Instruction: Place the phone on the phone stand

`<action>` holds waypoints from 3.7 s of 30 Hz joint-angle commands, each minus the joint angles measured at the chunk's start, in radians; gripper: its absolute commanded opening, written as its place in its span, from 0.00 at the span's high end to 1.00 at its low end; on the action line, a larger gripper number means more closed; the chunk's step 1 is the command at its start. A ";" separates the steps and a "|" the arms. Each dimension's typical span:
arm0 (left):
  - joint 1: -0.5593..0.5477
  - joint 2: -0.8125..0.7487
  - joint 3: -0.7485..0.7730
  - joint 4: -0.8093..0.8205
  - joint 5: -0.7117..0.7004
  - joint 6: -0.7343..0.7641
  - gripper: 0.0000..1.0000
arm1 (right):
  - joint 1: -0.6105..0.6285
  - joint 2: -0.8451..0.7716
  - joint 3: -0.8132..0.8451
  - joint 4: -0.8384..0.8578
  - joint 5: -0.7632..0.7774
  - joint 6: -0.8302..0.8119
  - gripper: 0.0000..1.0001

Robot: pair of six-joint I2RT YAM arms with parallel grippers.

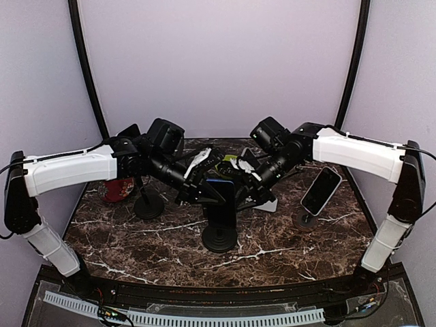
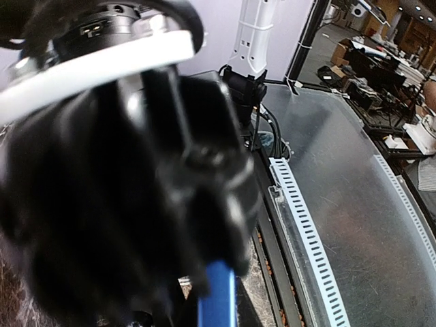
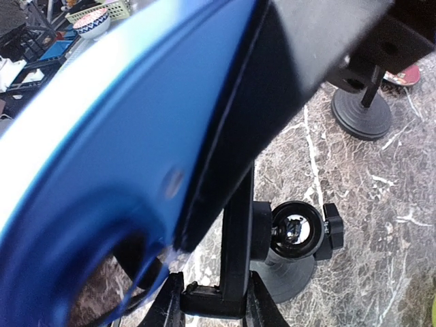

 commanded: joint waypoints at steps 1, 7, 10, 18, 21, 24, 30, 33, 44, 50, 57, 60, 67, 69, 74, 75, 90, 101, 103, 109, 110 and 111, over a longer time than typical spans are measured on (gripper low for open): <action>0.053 -0.097 -0.079 0.037 -0.200 -0.108 1.00 | 0.026 -0.065 -0.079 -0.057 0.026 0.076 1.00; 0.052 -0.119 -0.069 -0.082 -0.263 -0.196 1.00 | 0.009 -0.101 -0.121 0.011 0.055 0.122 1.00; 0.041 -0.106 -0.057 -0.117 -0.260 -0.224 1.00 | 0.006 -0.097 -0.117 0.023 0.062 0.138 1.00; 0.009 -0.115 -0.092 -0.183 -0.267 -0.238 1.00 | -0.025 -0.095 -0.126 0.114 0.166 0.248 1.00; 0.003 -0.127 -0.113 -0.186 -0.241 -0.245 1.00 | -0.049 -0.090 -0.124 0.130 0.172 0.267 1.00; 0.001 -0.118 -0.112 -0.218 -0.243 -0.243 1.00 | -0.060 -0.083 -0.117 0.115 0.149 0.254 1.00; 0.000 -0.097 -0.111 -0.295 -0.214 -0.229 1.00 | -0.062 -0.094 -0.128 0.116 0.162 0.237 1.00; -0.001 -0.077 -0.109 -0.353 -0.205 -0.225 1.00 | -0.070 -0.100 -0.130 0.135 0.200 0.266 1.00; -0.012 -0.172 -0.163 -0.382 -0.234 -0.257 1.00 | -0.085 -0.174 -0.178 0.161 0.202 0.255 1.00; -0.010 -0.169 -0.158 -0.342 -0.285 -0.264 1.00 | -0.084 -0.178 -0.172 0.092 0.059 0.183 1.00; 0.002 -0.147 -0.147 -0.358 -0.446 -0.274 1.00 | -0.083 -0.210 -0.204 0.043 -0.045 0.111 1.00; 0.001 -0.135 -0.128 -0.336 -0.543 -0.285 1.00 | -0.083 -0.212 -0.202 0.054 -0.064 0.124 1.00; -0.033 -0.059 -0.050 -0.267 -0.624 -0.308 1.00 | -0.058 -0.170 -0.166 0.005 -0.143 0.098 1.00; -0.046 -0.032 -0.025 -0.261 -0.651 -0.303 1.00 | -0.044 -0.163 -0.162 0.008 -0.152 0.106 1.00; -0.066 0.017 0.012 -0.237 -0.630 -0.283 1.00 | -0.021 -0.135 -0.147 0.009 -0.152 0.121 0.99; -0.067 0.025 0.016 -0.233 -0.620 -0.280 1.00 | -0.018 -0.130 -0.142 0.011 -0.156 0.127 0.97; -0.077 -0.008 0.005 -0.218 -0.513 -0.270 1.00 | -0.013 -0.171 -0.142 0.061 -0.080 0.168 0.33; -0.077 0.039 0.030 -0.224 -0.197 -0.339 1.00 | -0.120 -0.256 -0.184 0.137 0.019 0.219 0.28; -0.077 0.049 0.041 -0.234 -0.185 -0.350 1.00 | -0.120 -0.272 -0.199 0.147 0.022 0.220 0.28; -0.078 0.026 0.048 -0.241 -0.248 -0.360 0.96 | -0.122 -0.303 -0.204 0.150 0.088 0.213 0.27; -0.080 0.010 0.048 -0.232 -0.265 -0.359 0.91 | -0.123 -0.307 -0.197 0.149 0.108 0.212 0.27; -0.082 -0.003 0.051 -0.229 -0.292 -0.361 0.85 | -0.124 -0.309 -0.190 0.148 0.134 0.214 0.27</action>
